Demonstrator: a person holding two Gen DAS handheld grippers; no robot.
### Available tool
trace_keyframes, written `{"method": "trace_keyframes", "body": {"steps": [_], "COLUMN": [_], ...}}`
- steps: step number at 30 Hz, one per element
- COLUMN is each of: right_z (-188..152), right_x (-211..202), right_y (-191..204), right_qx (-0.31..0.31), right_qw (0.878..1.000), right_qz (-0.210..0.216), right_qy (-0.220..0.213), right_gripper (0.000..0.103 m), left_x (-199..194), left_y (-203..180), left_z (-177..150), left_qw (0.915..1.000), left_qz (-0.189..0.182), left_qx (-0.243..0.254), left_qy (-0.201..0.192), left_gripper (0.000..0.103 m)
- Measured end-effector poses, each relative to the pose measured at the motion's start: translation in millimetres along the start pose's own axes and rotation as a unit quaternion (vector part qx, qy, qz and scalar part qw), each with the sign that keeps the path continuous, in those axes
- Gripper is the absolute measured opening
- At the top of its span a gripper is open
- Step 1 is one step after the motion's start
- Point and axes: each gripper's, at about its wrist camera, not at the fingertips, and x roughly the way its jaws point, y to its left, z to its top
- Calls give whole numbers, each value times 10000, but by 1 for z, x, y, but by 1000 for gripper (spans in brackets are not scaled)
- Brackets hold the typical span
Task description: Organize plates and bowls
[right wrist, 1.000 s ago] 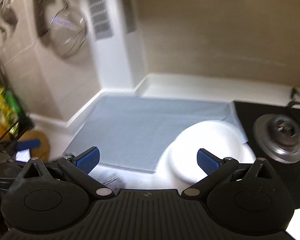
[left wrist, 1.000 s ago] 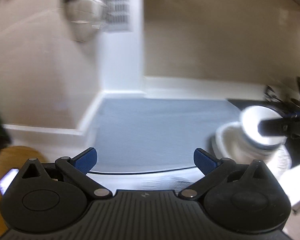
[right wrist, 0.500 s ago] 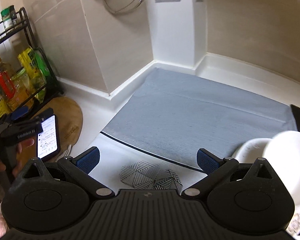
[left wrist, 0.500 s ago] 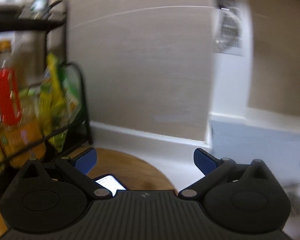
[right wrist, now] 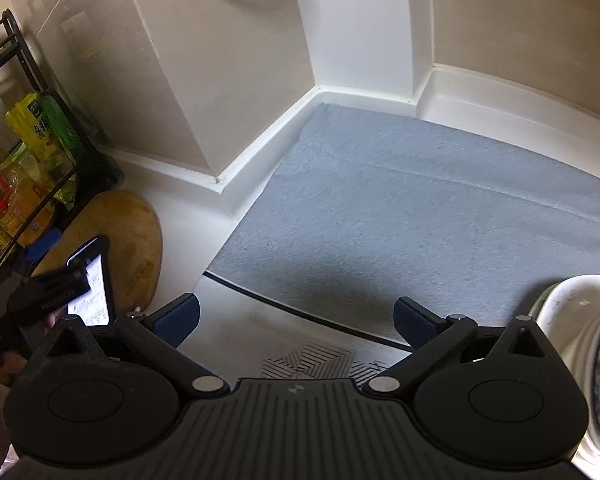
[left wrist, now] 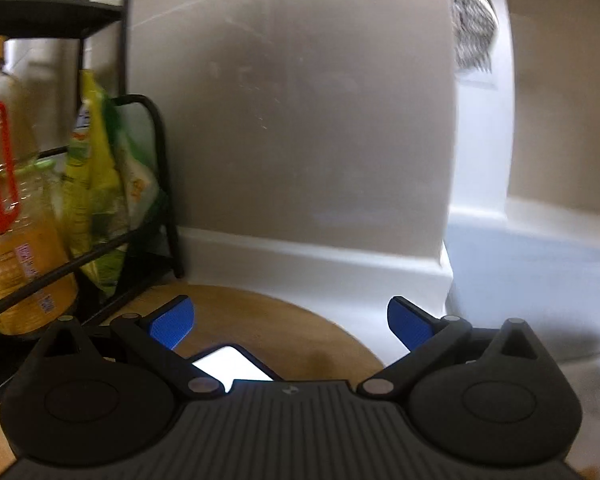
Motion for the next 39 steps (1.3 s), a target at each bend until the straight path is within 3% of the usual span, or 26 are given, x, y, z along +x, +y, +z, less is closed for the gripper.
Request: {"method": "trace_keyframes", "body": {"steps": [6,11,17,20,23,29,34,39], "right_z": [-5,-7,-25,-41,-61,-97,-111,-129], "right_x": [-1,-19,-57,-82,-107,-139,-154,-170], "right_y": [10,12,-3,-13,-21,-35,-47,-60], "right_qx": [-75,-113,130,309,485,724,773,897], "right_qw": [9999,9998,9973,9934,9876,9774,9746,9692], "right_qz": [9,-130,-666,-1036,-1412,-1914,-2036,-2253], "right_qy": [86,-69,-278,-392,-489,-541,-530,-421], "right_gripper": [103,103,103,103,103,103,103,103], "left_x": [-35,-43,-55,-63,-72,-110,-118,-116], "left_y": [-8,-31,-99,-136,-170,-229,-249,-262], "left_z": [13,24,42,50,54,46,35,25], "left_qw": [9994,9940,9811,9726,9675,9666,9583,9537], "left_qz": [-326,-850,-1731,-1999,-2023,-1756,-1900,-1763], "left_qx": [-72,-554,-213,18,399,1291,1206,1331], "left_qy": [-111,397,839,1183,1464,1349,1761,2042], "left_gripper": [103,103,103,103,103,103,103,103]}}
